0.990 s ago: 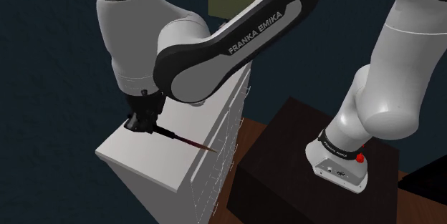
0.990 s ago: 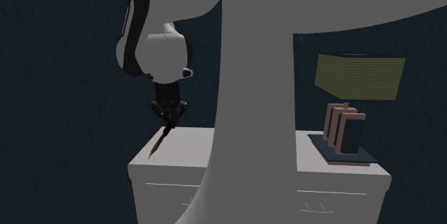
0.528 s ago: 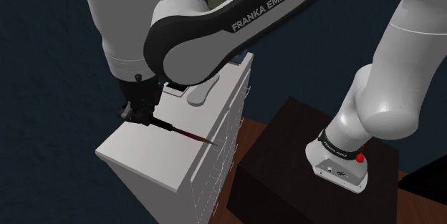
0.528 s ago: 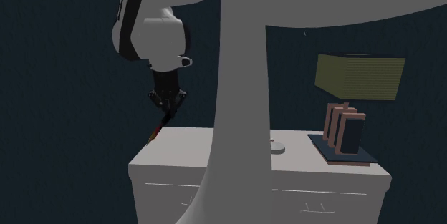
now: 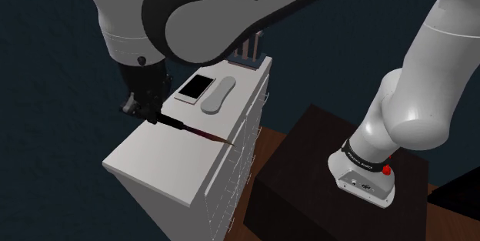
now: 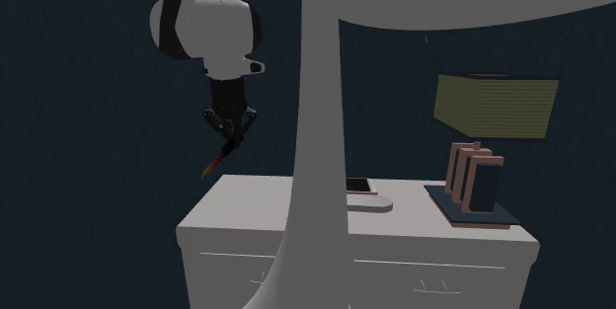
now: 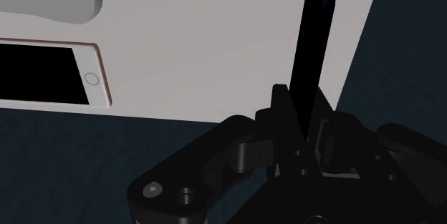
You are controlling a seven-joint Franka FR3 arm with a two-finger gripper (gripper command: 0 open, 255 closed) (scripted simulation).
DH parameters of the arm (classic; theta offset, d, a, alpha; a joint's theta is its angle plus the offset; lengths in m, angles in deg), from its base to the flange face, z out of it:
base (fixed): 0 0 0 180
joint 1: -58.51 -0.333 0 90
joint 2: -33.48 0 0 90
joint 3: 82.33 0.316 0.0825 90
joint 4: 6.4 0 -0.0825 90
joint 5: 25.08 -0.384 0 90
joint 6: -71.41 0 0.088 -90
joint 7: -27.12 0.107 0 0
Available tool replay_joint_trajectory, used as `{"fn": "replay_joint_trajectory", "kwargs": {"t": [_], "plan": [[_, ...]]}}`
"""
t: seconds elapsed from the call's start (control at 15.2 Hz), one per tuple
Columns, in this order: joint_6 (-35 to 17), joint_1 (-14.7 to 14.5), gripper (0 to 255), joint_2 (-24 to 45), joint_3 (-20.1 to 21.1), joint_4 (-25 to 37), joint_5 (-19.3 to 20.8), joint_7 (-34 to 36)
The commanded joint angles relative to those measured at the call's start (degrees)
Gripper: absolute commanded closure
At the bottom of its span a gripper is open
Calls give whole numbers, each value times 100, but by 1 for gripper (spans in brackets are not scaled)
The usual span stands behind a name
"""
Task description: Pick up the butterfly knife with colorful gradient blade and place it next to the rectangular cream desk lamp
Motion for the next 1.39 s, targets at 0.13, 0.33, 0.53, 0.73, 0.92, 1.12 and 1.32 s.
{"fn": "replay_joint_trajectory", "kwargs": {"t": [0.13,0.33,0.53,0.73,0.92,1.12,1.32], "plan": [[304,5,255,-77,12,239,-63,-49],[524,7,255,-119,19,424,-98,-80],[746,7,255,-148,24,623,-124,-105],[972,3,255,-164,29,835,-141,-124],[1201,-3,255,-167,35,1063,-149,-138],[1435,-14,255,-156,41,1306,-148,-147],[1674,-28,255,-130,48,1567,-138,-151]]}}
